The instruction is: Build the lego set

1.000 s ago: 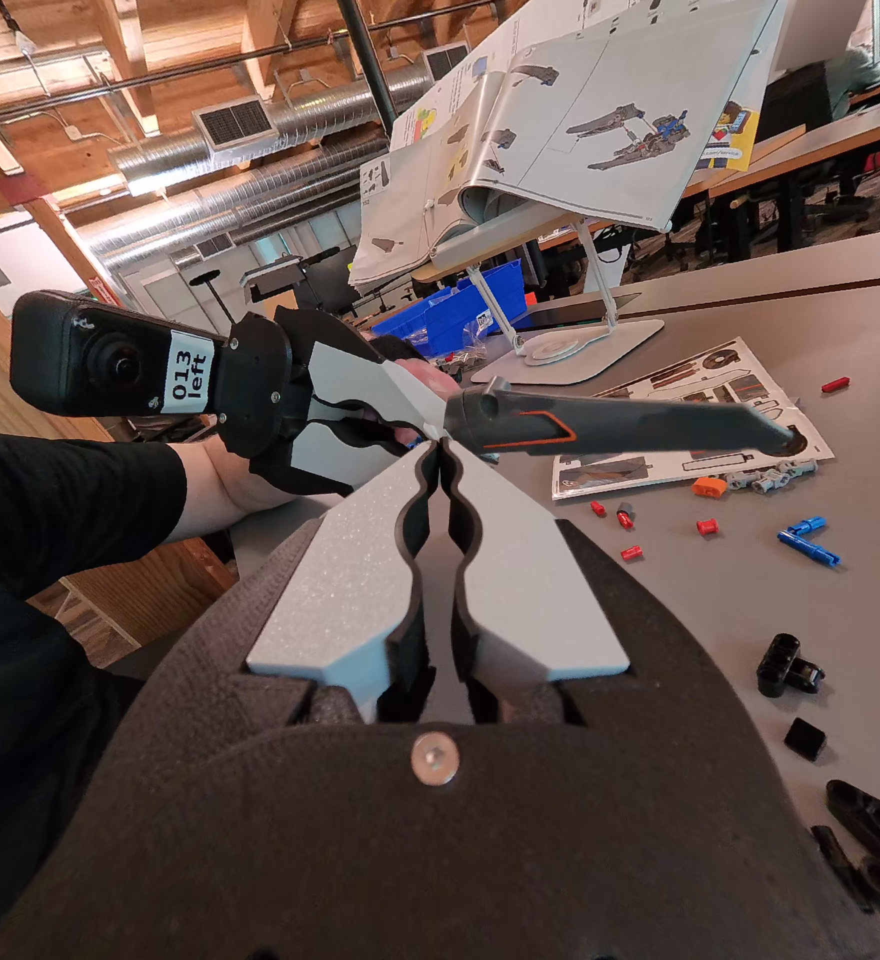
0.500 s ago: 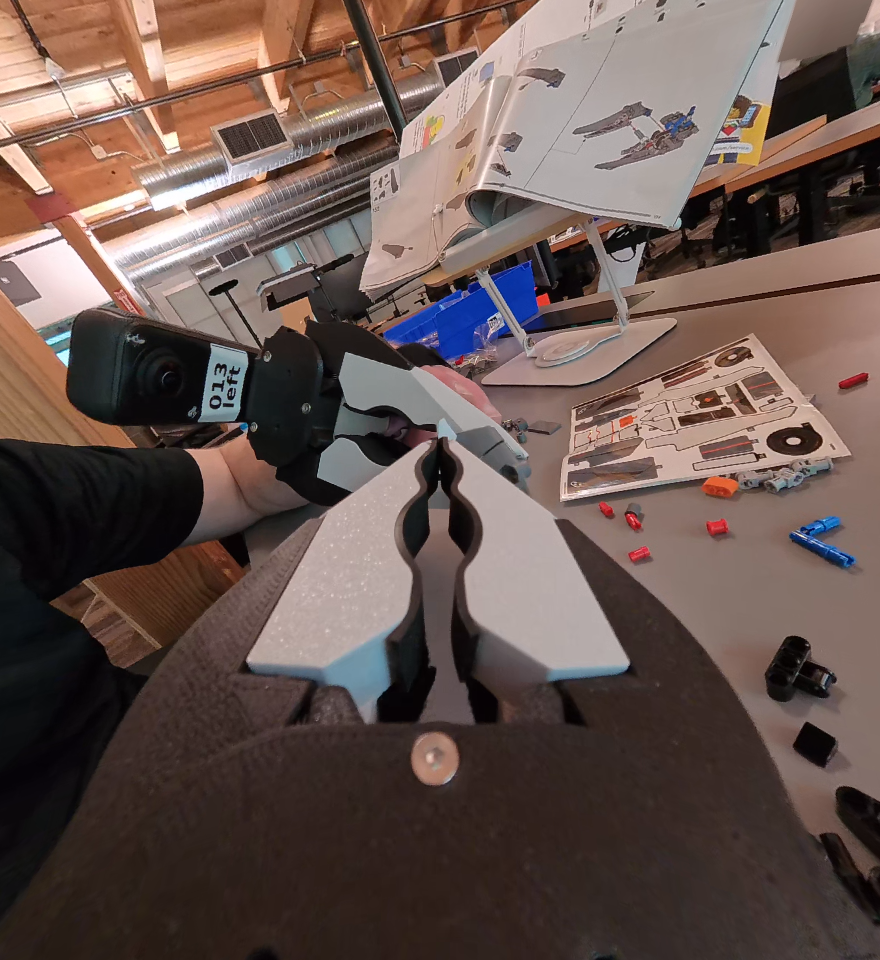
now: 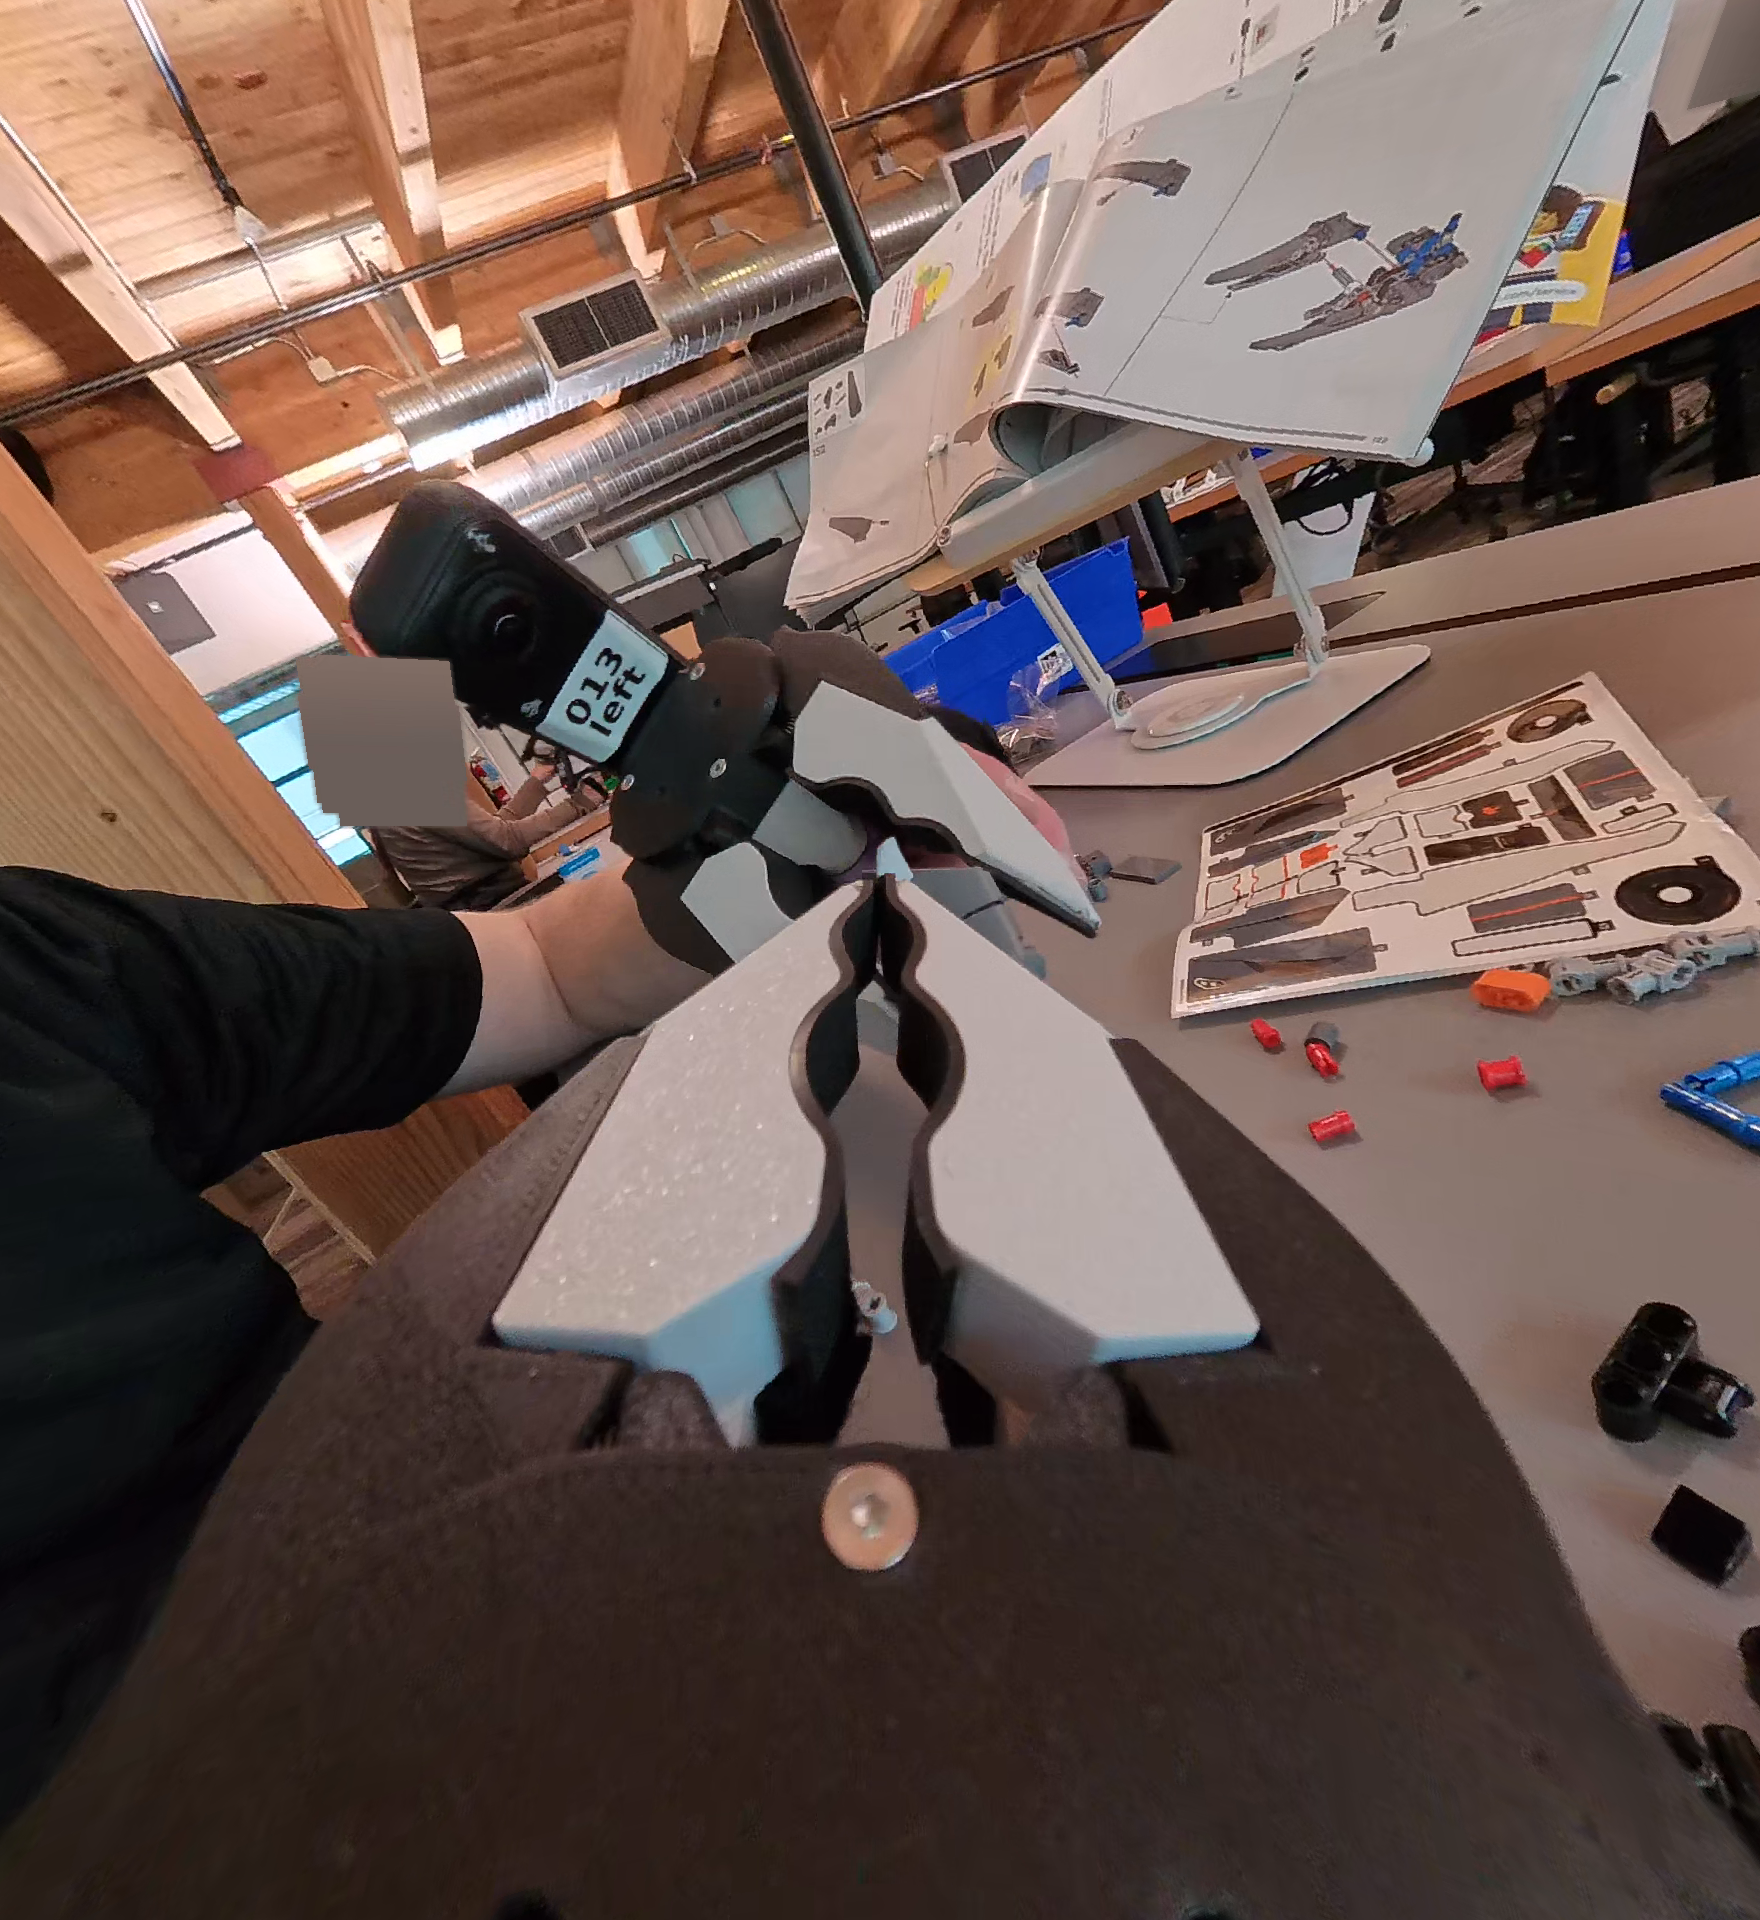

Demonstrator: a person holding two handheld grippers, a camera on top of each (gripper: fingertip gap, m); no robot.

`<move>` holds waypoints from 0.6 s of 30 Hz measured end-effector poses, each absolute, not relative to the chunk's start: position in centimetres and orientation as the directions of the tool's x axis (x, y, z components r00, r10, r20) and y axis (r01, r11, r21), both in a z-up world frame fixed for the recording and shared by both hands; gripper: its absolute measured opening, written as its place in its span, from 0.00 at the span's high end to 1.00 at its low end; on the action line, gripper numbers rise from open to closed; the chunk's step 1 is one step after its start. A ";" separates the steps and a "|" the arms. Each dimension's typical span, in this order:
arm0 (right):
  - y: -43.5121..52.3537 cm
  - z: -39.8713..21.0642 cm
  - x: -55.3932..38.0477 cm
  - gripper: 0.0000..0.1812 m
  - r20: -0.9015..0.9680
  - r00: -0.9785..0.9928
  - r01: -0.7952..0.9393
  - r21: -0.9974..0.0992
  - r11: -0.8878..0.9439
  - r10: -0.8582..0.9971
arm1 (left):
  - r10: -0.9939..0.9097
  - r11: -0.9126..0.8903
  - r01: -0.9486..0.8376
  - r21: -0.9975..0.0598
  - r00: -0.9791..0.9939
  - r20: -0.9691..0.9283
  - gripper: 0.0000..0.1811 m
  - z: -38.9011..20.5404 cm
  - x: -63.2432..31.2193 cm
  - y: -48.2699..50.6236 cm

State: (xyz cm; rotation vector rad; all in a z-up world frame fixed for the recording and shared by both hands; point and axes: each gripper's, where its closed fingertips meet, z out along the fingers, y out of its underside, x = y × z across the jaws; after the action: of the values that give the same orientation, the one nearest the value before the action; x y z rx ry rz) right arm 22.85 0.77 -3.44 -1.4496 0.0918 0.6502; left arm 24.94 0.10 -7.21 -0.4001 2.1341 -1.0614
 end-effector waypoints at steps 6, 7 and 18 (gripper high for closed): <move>0.6 -3.3 22.7 1.00 -0.446 0.810 -0.475 -0.880 -0.022 0.381 | -0.550 0.573 0.034 -0.819 -0.724 -0.415 0.82 -6.9 24.9 0.0; 0.6 -3.3 22.6 1.00 -0.448 0.807 -0.476 -0.879 -0.024 0.385 | -0.545 0.565 0.041 -0.824 -0.731 -0.410 0.82 -6.7 24.9 -0.1; 0.5 -3.1 22.7 1.00 -0.460 0.789 -0.496 -0.868 -0.021 0.408 | -0.483 0.507 0.064 -0.859 -0.804 -0.345 0.82 -6.5 23.7 -1.1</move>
State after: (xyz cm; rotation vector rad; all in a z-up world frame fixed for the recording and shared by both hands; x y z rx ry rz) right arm 22.69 0.45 -3.14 -1.4200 0.0770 0.7200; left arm 23.71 -1.10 -6.51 -0.3416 2.1922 -1.2827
